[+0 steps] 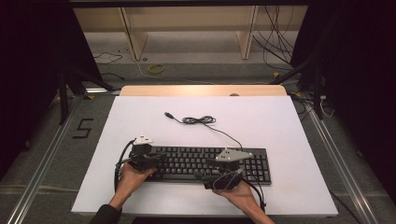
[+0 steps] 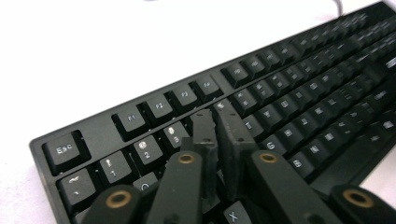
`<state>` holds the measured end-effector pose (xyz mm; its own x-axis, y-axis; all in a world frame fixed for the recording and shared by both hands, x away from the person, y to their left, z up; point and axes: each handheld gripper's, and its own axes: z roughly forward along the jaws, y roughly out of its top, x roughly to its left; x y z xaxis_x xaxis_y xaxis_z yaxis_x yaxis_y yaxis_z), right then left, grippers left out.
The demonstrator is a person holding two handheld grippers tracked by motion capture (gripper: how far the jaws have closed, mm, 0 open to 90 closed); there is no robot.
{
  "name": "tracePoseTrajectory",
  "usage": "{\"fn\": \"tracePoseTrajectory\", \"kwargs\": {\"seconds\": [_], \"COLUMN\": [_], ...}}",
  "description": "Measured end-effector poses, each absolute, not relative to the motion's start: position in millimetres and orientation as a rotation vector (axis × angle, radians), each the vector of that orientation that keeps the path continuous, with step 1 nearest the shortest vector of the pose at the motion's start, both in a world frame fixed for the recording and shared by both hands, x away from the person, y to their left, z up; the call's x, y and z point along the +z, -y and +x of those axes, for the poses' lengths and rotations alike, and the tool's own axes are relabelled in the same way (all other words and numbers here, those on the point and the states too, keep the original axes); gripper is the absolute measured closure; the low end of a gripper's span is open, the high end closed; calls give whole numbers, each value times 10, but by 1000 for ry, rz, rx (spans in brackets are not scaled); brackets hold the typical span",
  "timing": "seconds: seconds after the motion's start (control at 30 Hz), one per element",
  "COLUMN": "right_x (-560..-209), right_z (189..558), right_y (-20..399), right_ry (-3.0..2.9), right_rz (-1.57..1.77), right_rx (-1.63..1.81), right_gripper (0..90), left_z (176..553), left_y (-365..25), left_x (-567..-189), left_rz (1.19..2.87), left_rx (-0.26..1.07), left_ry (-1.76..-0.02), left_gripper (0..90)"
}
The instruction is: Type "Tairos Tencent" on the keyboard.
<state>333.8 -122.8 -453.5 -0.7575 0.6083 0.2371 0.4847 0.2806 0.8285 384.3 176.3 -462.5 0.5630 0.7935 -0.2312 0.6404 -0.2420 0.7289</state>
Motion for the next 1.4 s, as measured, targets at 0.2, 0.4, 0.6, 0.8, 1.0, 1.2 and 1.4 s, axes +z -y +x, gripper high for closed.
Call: {"fn": "tracePoseTrajectory", "kwargs": {"seconds": [0.2, 0.4, 0.6, 0.8, 1.0, 1.2, 1.4], "right_x": [-4540, -4542, -4545, -4547, -4547, -4558, -4575], "right_z": [3359, 3377, 3392, 3413, 3457, 3501, 3534], "right_y": [1220, 1200, 1198, 1177, 1116, 1043, 986], "right_ry": [-2409, -2410, -2407, -2413, -2428, -2450, -2476], "right_rz": [1036, 1037, 1039, 1033, 1023, 1017, 1014], "right_rx": [1484, 1482, 1479, 1479, 1471, 1460, 1431], "right_gripper": [287, 292, 294, 317, 376, 454, 562], "left_z": [3786, 3718, 3657, 3605, 3548, 3507, 3470], "left_y": [-1823, -1851, -1841, -1849, -1881, -1897, -1920], "left_x": [-4576, -4558, -4529, -4529, -4518, -4528, -4530], "left_rz": [1927, 1906, 1892, 1879, 1858, 1850, 1841], "left_rx": [215, 184, 184, 184, 187, 192, 196], "left_ry": [-1142, -1116, -1102, -1095, -1090, -1089, -1083], "left_gripper": [724, 580, 439, 359, 321, 302, 289]}}
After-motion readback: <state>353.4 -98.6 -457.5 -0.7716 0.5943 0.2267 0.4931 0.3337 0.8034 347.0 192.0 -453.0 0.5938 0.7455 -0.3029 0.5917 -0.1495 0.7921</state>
